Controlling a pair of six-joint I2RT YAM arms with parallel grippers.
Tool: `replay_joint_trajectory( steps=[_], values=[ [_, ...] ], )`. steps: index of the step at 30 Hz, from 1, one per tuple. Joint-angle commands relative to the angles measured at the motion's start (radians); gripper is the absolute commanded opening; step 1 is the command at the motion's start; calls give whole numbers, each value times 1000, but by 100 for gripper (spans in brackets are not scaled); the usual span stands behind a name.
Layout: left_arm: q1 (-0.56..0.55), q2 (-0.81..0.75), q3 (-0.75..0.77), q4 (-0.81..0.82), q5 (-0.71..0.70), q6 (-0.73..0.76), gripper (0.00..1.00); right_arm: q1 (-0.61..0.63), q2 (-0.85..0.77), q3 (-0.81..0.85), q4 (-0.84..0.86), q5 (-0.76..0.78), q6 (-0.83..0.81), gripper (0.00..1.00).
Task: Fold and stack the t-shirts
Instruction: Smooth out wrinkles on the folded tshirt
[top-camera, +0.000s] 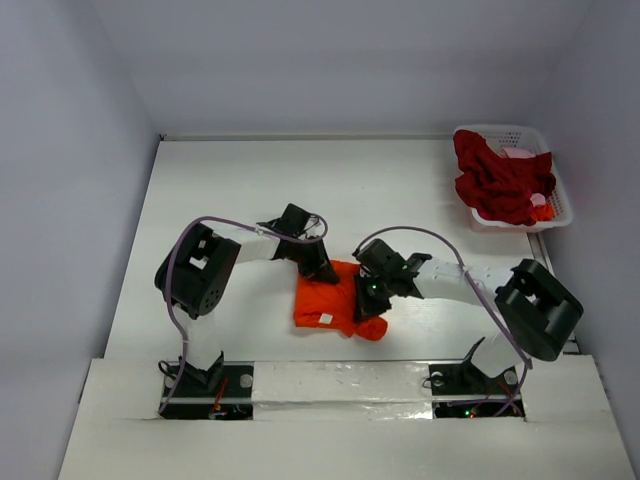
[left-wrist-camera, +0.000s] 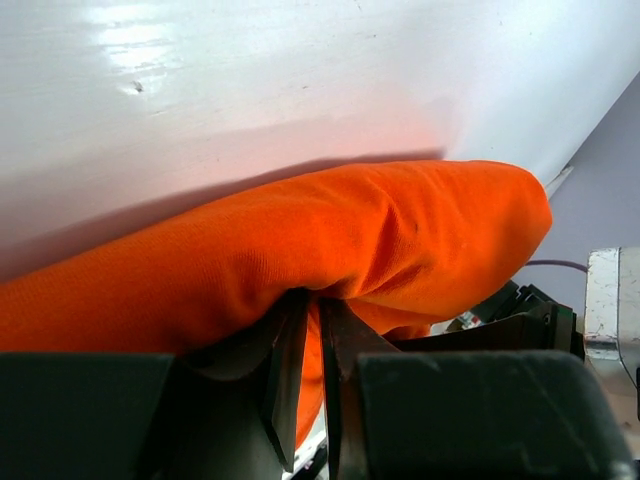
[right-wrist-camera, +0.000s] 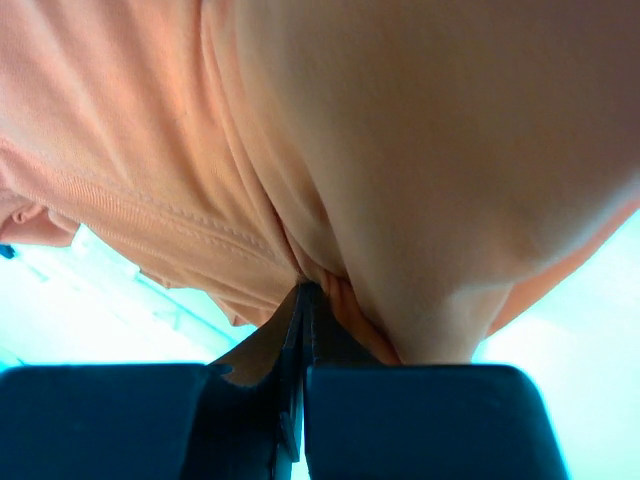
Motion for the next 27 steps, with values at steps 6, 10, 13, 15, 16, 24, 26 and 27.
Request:
replay_joint_trajectory(
  steps=[6,10,13,15,16,24,26,27],
  values=[
    [61,37,-2,-62,-209,74,11,14,-149,-98,-172,96,42,0],
    [61,30,-5,-62,-208,72,12,14,-177,-117,-170,126,73,0],
    [61,16,-4,-62,-206,69,12,14,-163,-89,-173,123,61,0],
    [61,2,4,-72,-208,72,13,14,-157,-50,-195,127,50,0],
    [61,-4,7,-83,-208,75,13,14,-160,-34,-204,135,48,0],
    [49,-102,53,-146,-205,66,23,14,-237,139,-343,181,45,0],
    [38,-130,68,-182,-203,58,24,14,-258,193,-380,185,51,0],
    [23,-162,85,-196,-209,54,24,14,-263,211,-403,187,53,0]
  ],
)
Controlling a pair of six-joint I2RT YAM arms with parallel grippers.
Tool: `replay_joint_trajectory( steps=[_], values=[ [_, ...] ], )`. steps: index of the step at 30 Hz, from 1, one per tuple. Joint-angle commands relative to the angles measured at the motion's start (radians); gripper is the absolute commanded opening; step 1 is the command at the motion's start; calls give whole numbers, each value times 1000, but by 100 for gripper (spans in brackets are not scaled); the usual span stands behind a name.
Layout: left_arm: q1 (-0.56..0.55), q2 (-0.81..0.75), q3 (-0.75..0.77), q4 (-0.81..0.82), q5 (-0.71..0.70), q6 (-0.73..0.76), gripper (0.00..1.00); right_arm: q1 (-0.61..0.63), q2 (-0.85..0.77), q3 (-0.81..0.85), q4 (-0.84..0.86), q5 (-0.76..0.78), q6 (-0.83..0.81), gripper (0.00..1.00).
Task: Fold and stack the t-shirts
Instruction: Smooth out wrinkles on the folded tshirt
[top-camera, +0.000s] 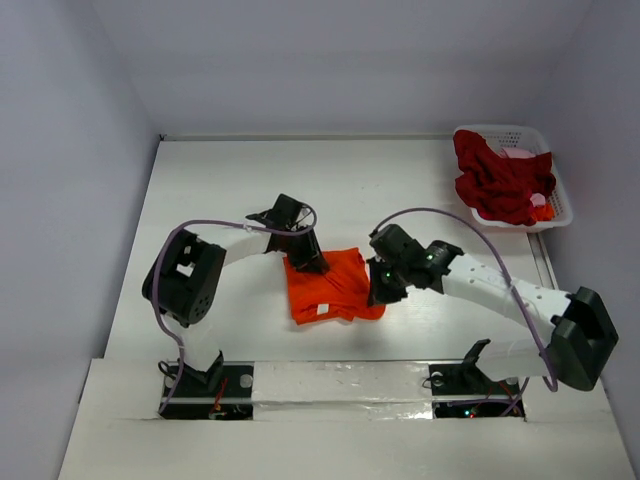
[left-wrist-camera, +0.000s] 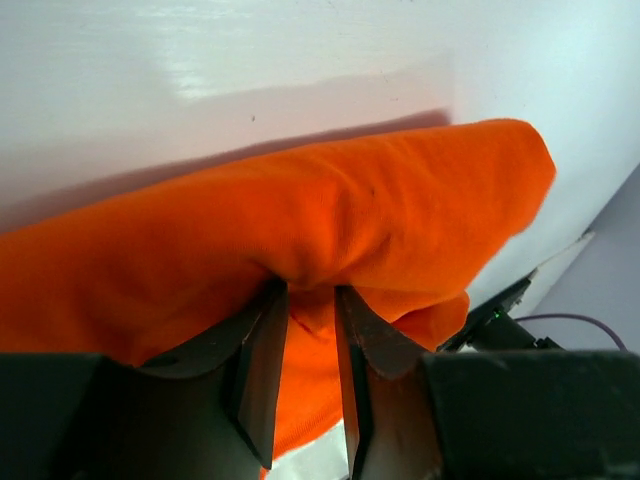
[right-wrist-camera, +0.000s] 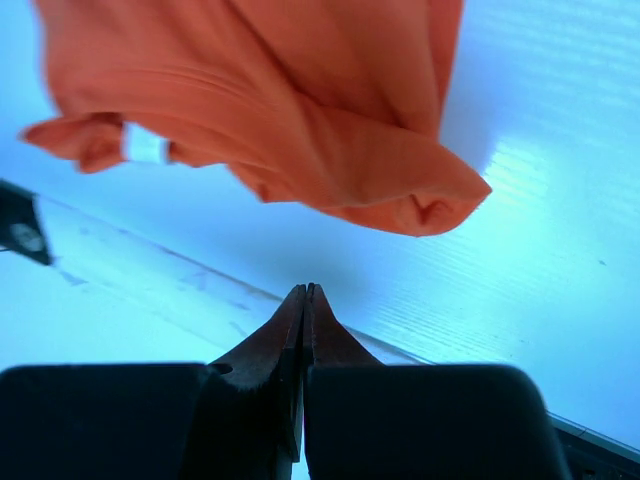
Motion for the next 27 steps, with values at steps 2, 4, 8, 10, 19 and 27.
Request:
replay_joint_trajectory(
  steps=[2,4,8,10,19,27],
  values=[
    [-31,-119,64,-129,-81,13,24,12,-51,113,-93,44,1,0],
    [-42,-165,76,-152,-87,0,23,12,-37,147,-88,50,-13,0],
    [-42,-227,95,-208,-98,-7,22,12,66,196,-59,47,-47,0],
    [-42,-247,113,-241,-101,3,21,12,121,228,-29,44,-62,0],
    [-42,-322,1,-282,-124,22,14,-15,400,386,59,12,-97,0],
    [-51,-339,-115,-241,-124,19,0,-49,523,504,67,8,-120,0]
  ],
)
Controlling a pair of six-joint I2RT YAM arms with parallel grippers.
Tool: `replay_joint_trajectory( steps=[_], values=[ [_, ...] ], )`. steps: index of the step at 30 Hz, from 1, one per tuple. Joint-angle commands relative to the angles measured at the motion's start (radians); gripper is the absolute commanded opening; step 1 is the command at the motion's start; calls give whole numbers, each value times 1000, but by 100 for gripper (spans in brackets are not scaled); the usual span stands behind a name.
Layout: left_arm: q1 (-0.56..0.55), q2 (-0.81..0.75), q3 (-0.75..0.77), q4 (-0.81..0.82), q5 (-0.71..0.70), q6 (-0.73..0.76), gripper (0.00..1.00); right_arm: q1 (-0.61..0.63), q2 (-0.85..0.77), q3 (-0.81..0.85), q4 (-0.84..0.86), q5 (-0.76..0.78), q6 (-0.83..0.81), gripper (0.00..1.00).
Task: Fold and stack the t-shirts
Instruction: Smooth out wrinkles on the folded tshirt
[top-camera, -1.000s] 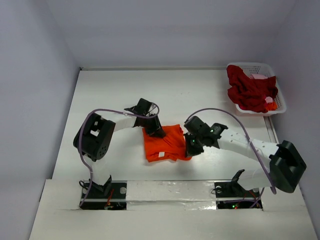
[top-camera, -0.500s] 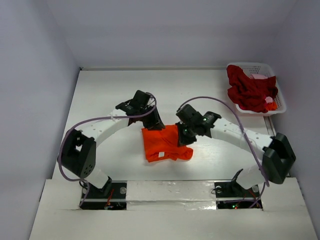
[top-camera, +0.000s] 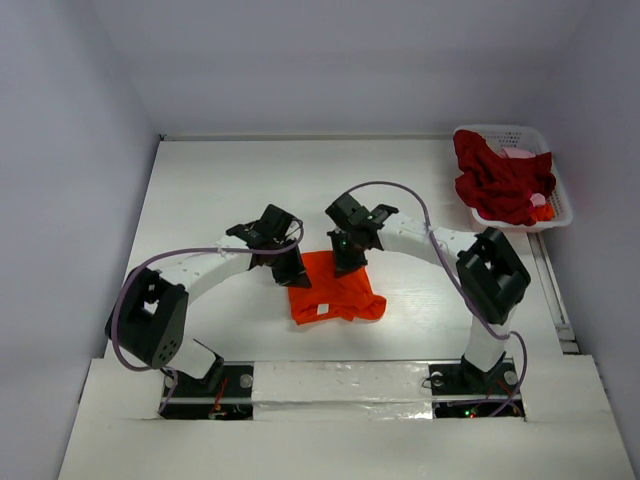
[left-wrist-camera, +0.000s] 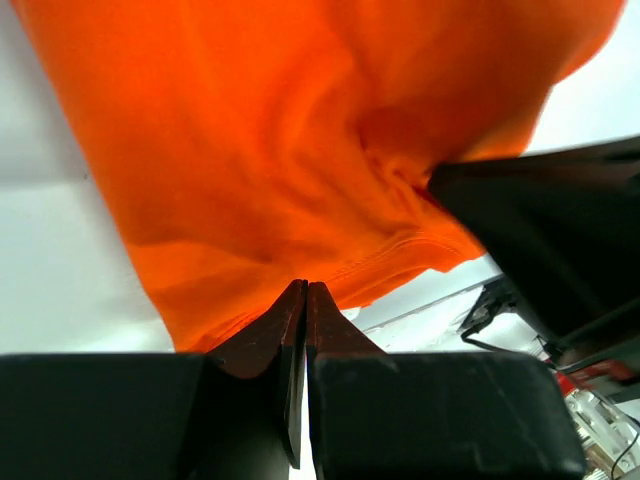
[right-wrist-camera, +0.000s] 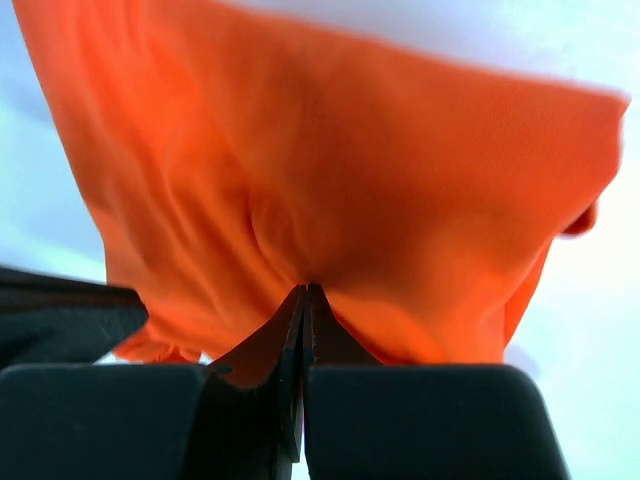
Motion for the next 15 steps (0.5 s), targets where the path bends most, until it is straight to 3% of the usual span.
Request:
replay_joint_trajectory(
  steps=[1,15],
  values=[
    [-7,-33,-17,9,-12,8,0,-19,9,83,25,8,-34,0],
    [-16,-7,-44,39,-2,11,0,-62,50,107,35,-7,-46,0]
  ],
)
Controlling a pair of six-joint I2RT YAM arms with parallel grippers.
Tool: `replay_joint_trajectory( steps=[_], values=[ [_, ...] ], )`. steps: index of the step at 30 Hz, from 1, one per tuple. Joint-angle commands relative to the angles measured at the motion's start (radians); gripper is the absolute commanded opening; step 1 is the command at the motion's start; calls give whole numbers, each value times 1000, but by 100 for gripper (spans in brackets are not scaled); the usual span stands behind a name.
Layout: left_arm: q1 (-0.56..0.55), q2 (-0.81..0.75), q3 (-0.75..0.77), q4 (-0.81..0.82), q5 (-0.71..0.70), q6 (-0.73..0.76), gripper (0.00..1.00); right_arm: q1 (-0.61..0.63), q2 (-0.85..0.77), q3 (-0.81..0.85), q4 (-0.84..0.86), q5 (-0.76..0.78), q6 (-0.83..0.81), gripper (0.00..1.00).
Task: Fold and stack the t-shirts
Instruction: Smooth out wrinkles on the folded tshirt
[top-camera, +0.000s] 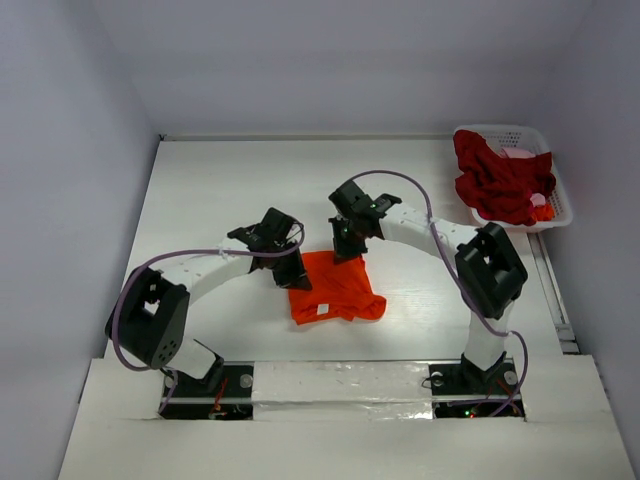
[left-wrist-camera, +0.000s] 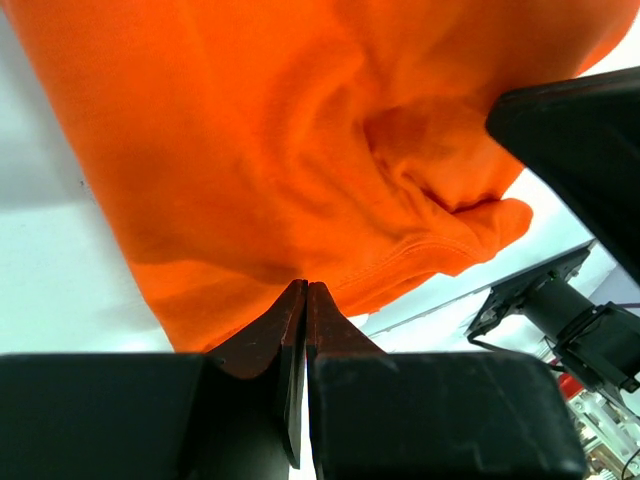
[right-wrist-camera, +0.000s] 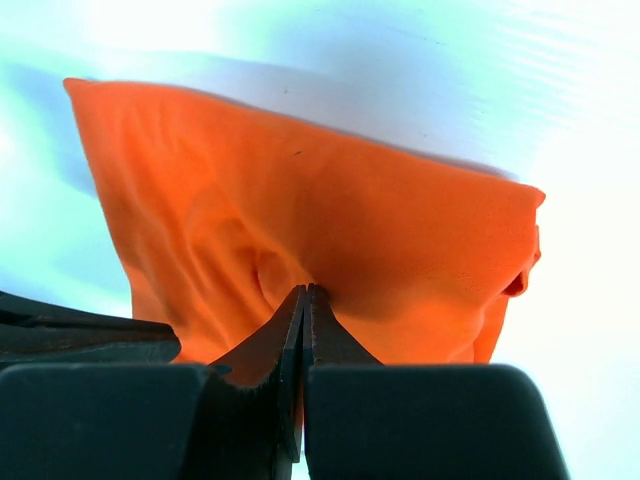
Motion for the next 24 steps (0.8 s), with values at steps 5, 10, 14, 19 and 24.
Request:
replay_joint_trajectory(
  steps=[5,10,14,19,24],
  values=[
    [-13,16,-13,20,22,14,0,-3,9,-3,46,-10,-15,0],
    [-24,51,-22,34,38,19,0,-3,41,-31,76,-32,-6,0],
    [-33,57,-42,51,42,19,0,-3,43,-39,96,-42,8,0],
    [-33,106,-84,98,72,19,0,-3,70,-46,115,-47,12,0],
    [-42,141,-114,132,78,22,0,-23,102,-52,135,-55,17,0]
  ],
)
